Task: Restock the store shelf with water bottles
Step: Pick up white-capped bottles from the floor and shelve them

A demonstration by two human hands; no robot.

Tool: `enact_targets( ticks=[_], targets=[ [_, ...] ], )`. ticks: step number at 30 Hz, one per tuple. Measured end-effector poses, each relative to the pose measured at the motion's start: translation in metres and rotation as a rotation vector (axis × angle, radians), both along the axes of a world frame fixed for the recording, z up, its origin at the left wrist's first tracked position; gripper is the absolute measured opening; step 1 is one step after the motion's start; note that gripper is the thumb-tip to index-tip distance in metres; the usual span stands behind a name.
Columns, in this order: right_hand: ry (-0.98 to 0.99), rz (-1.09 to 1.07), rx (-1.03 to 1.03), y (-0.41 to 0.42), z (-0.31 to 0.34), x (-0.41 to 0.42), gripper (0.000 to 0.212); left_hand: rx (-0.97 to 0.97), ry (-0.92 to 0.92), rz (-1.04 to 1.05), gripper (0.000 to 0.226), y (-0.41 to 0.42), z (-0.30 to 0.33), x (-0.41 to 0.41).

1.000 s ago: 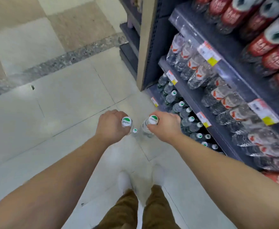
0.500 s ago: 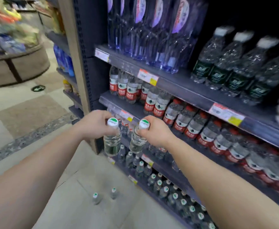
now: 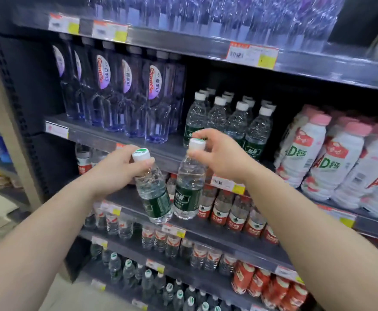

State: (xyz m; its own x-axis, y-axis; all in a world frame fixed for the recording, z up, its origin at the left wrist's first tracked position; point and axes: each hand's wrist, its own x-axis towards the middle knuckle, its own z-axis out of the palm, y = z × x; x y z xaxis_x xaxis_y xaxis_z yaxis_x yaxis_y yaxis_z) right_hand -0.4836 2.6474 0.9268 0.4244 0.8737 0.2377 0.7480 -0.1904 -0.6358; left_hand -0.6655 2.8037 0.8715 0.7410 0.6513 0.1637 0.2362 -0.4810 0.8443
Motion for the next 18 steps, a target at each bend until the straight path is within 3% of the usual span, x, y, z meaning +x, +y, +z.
enact_targets(
  ticks=[3,8,15,18],
  targets=[
    [-0.015,-0.097,0.155,0.022,0.034,0.006,0.048,0.016,-0.047,-0.029,0.021,0.019,0.021,0.007],
    [-0.154,-0.245,0.283,0.071,0.062,0.022,0.042,0.013,-0.058,-0.102,0.023,0.053,0.032,0.004],
    [-0.202,-0.390,0.184,0.115,0.046,0.043,0.050,0.056,-0.026,-0.137,0.022,0.083,0.018,0.004],
    [-0.165,-0.374,0.117,0.124,0.037,0.051,0.051,0.032,-0.017,-0.158,0.035,0.091,0.010,0.004]
  ],
)
